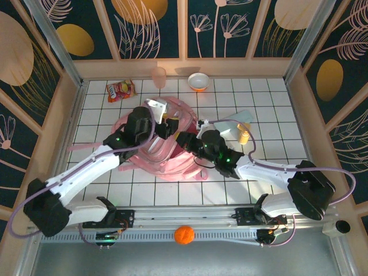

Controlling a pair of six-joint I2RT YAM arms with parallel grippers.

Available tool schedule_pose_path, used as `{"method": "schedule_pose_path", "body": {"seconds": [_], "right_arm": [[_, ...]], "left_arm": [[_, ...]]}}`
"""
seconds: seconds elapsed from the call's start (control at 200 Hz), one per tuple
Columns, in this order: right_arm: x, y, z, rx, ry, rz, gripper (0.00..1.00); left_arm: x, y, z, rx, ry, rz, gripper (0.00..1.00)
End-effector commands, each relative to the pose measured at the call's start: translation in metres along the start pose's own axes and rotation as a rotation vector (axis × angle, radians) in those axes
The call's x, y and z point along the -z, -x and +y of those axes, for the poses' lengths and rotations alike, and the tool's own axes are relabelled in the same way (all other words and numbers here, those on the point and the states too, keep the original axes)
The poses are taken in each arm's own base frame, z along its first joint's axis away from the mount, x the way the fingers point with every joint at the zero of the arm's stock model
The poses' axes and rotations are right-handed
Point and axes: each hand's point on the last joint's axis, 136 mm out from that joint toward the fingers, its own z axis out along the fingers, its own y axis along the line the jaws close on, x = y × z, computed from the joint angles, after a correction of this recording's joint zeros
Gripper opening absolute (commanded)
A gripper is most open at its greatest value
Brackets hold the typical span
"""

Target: Pack the student bag

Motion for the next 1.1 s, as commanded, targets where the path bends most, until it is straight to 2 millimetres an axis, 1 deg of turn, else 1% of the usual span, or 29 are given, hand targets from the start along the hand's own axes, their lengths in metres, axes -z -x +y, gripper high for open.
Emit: {"method": "schedule_pose_path", "body": {"seconds": [0.0, 0.125, 0.175, 0.265, 0.41, 0.445, 0.52, 0.571, 0.671, 0.796, 0.926, 1.091], "right_arm": [[0.015, 0.039, 0.064, 0.001, 0.204, -0.188, 0.00], [0.014, 0.042, 0.078, -0.006, 0.235, -0.234, 0.00], [0.012, 0.043, 0.084, -0.012, 0.253, -0.242, 0.00], [0.007, 0.041, 0.089, -0.016, 0.268, -0.246, 0.00], [-0.002, 0.037, 0.096, -0.019, 0.282, -0.235, 0.00], [-0.004, 0.036, 0.096, -0.016, 0.281, -0.231, 0.00], [-0.009, 0.032, 0.098, -0.016, 0.277, -0.214, 0.00], [-0.011, 0.031, 0.098, -0.013, 0.274, -0.211, 0.00], [-0.014, 0.028, 0.098, -0.012, 0.266, -0.202, 0.00], [-0.014, 0.028, 0.097, -0.017, 0.263, -0.206, 0.00], [-0.014, 0.029, 0.098, -0.016, 0.261, -0.210, 0.00], [-0.015, 0.028, 0.102, -0.014, 0.268, -0.204, 0.00]], "left_arm": [[0.033, -0.007, 0.009, 0.107, 0.044, 0.014, 0.62], [0.062, -0.035, 0.018, 0.225, 0.076, 0.068, 0.65], [0.070, -0.046, 0.018, 0.273, 0.071, 0.091, 0.66], [0.082, -0.065, 0.015, 0.357, 0.049, 0.131, 0.69], [0.089, -0.098, 0.009, 0.435, -0.001, 0.200, 0.73], [0.089, -0.107, 0.006, 0.439, -0.022, 0.220, 0.74], [0.091, -0.119, -0.001, 0.433, -0.079, 0.240, 0.75], [0.095, -0.124, -0.001, 0.432, -0.083, 0.238, 0.76], [0.100, -0.132, 0.009, 0.433, -0.041, 0.221, 0.76], [0.100, -0.143, 0.018, 0.456, 0.008, 0.234, 0.75], [0.096, -0.152, 0.014, 0.476, -0.013, 0.273, 0.75], [0.089, -0.153, 0.008, 0.465, -0.057, 0.267, 0.72]]}}
